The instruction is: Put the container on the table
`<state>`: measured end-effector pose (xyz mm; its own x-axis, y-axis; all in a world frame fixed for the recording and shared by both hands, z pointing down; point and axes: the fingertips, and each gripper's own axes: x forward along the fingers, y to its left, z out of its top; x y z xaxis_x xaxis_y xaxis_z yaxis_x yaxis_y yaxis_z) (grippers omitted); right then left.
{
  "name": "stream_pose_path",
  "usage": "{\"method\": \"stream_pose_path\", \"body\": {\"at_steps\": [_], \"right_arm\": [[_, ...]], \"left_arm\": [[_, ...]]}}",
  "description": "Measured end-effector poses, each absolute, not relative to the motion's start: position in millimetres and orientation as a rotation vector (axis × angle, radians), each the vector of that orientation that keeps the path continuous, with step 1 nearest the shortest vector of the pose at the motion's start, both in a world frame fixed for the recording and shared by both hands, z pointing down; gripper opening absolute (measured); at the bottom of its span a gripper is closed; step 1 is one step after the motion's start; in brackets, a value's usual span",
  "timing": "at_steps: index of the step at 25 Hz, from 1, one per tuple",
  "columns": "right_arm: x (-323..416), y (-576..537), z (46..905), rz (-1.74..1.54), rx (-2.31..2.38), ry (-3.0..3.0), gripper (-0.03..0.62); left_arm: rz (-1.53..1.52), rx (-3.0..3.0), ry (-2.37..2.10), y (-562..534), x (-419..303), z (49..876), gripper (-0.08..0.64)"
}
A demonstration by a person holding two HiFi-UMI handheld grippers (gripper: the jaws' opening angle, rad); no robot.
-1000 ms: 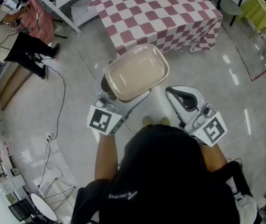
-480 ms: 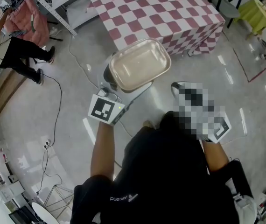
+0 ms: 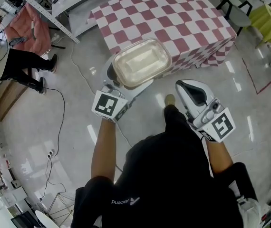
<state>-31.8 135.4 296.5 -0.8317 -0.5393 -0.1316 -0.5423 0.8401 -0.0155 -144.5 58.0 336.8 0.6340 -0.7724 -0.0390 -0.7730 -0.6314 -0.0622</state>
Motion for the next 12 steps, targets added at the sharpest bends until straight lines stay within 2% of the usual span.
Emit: {"method": "stream_pose_path", "body": {"at_steps": [12], "right_arm": [[19, -84, 306, 0.050, -0.716, 2.986, 0.003]], "left_arm": [[-0.149, -2.767, 1.421, -157, -101, 388, 0.599]]}}
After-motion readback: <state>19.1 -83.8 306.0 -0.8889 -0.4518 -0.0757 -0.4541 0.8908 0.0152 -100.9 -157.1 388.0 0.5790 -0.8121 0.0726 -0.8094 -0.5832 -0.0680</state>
